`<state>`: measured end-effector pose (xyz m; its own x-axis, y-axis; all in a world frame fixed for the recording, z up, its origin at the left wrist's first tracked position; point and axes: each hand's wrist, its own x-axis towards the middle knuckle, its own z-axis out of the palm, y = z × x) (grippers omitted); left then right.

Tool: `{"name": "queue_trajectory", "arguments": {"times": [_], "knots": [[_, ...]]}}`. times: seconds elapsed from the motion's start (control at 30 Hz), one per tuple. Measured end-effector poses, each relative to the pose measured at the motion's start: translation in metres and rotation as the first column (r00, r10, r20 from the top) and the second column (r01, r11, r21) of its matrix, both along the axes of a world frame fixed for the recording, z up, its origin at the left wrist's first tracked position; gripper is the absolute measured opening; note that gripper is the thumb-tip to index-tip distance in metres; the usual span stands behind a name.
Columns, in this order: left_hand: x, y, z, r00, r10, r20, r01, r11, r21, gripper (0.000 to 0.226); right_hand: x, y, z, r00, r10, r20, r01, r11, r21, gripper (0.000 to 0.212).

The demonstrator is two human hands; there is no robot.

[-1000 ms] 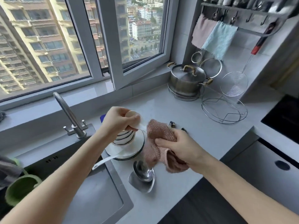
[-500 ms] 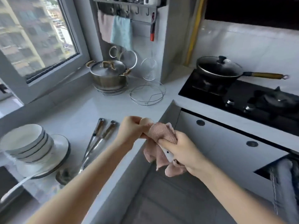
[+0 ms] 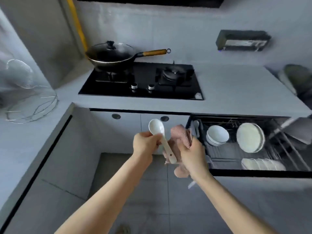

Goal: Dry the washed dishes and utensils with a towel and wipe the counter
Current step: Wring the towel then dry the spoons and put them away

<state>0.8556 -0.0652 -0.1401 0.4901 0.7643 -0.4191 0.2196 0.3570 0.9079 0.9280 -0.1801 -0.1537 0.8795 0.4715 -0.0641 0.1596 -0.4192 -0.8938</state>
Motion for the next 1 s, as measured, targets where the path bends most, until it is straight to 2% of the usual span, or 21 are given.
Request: {"name": "queue_trajectory", "arguments": {"times": [0.1, 0.23, 0.3, 0.4, 0.63, 0.83, 0.93, 0.97, 1.0], "knots": [[0.052, -0.017, -0.012, 0.993, -0.121, 0.005, 0.121, 0.988, -0.100, 0.005, 0.064, -0.043, -0.009, 0.991, -0.133, 0.019, 0.134, 0.990, -0.036, 0.019], [0.116, -0.040, -0.030, 0.959, -0.281, -0.041, 0.267, 0.942, -0.201, 0.003, 0.122, -0.089, -0.012, 0.985, -0.164, 0.059, 0.172, 0.969, -0.175, 0.033], [0.150, -0.048, -0.044, 0.940, -0.331, -0.078, 0.308, 0.926, -0.219, 0.010, 0.148, -0.105, -0.014, 0.980, -0.179, 0.088, 0.195, 0.956, -0.219, 0.042], [0.204, -0.055, -0.071, 0.915, -0.380, -0.138, 0.342, 0.909, -0.238, 0.008, 0.186, -0.121, -0.025, 0.976, -0.196, 0.099, 0.216, 0.937, -0.275, 0.051], [0.315, -0.052, -0.147, 0.915, -0.252, -0.314, 0.174, 0.951, -0.257, 0.015, 0.281, -0.124, -0.068, 0.975, -0.217, 0.040, 0.217, 0.916, -0.337, 0.048], [0.387, -0.045, -0.211, 0.887, -0.128, -0.444, 0.010, 0.966, -0.257, 0.019, 0.341, -0.123, -0.128, 0.991, -0.111, -0.072, 0.068, 0.897, -0.436, 0.041], [0.417, -0.045, -0.237, 0.853, -0.072, -0.516, -0.004, 0.990, -0.144, 0.006, 0.374, -0.117, -0.157, 0.994, 0.001, -0.111, -0.053, 0.884, -0.465, 0.043], [0.427, -0.046, -0.245, 0.836, -0.062, -0.545, 0.015, 0.996, -0.090, 0.006, 0.386, -0.114, -0.165, 0.991, 0.038, -0.127, -0.094, 0.879, -0.467, 0.043], [0.436, -0.046, -0.253, 0.820, -0.047, -0.571, 0.028, 0.999, -0.042, 0.016, 0.398, -0.112, -0.174, 0.987, 0.075, -0.143, -0.135, 0.871, -0.473, 0.043]]}}
